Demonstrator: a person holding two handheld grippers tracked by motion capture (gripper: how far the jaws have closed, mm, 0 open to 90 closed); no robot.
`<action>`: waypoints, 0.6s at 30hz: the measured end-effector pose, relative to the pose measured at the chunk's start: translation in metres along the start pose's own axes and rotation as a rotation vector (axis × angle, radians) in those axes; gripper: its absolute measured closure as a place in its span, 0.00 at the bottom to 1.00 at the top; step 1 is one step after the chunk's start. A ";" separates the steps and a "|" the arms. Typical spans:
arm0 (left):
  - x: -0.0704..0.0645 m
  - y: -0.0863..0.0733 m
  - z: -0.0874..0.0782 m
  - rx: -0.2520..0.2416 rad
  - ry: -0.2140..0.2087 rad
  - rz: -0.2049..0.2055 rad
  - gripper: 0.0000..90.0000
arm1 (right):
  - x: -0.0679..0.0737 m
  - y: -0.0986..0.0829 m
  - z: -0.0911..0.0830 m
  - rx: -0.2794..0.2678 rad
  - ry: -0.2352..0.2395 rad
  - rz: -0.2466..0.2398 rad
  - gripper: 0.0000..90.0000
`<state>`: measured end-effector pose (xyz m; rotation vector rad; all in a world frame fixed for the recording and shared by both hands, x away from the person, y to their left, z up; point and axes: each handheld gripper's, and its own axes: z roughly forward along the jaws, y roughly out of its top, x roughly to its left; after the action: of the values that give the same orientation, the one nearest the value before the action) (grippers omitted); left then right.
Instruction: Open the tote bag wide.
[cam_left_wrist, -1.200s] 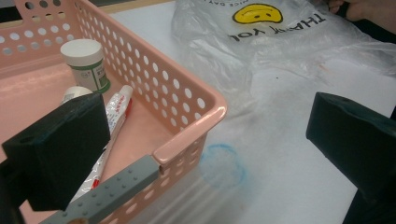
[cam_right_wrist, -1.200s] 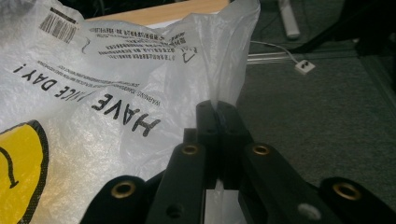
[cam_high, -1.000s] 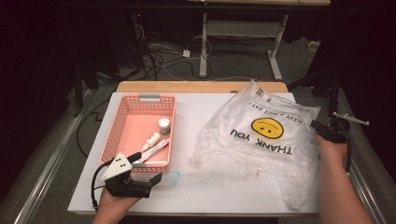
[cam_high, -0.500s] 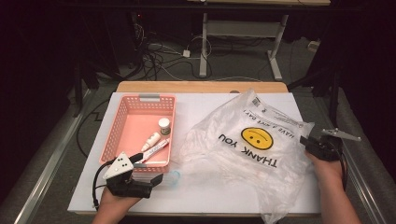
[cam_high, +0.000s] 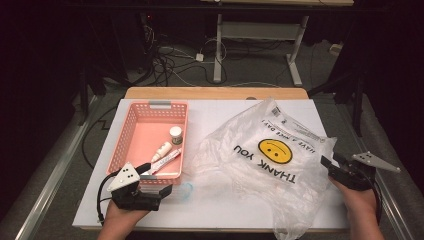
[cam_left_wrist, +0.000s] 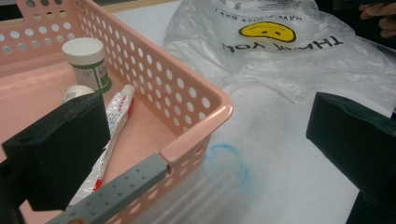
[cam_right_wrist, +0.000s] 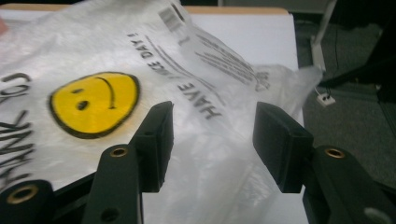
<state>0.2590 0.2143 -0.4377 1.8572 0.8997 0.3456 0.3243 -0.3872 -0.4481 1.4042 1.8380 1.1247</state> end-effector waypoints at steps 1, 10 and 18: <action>-0.001 0.000 0.000 0.000 -0.001 0.003 0.00 | 0.003 0.002 -0.003 -0.015 0.016 -0.004 0.54; 0.000 0.001 0.001 0.002 -0.005 0.001 0.00 | 0.044 0.003 -0.005 -0.020 0.199 -0.057 0.48; -0.002 0.001 0.000 -0.002 0.000 0.005 0.00 | 0.082 0.008 0.003 -0.014 0.267 -0.128 0.42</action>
<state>0.2585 0.2125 -0.4367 1.8579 0.8945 0.3502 0.3061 -0.3072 -0.4382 1.1545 2.0673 1.3066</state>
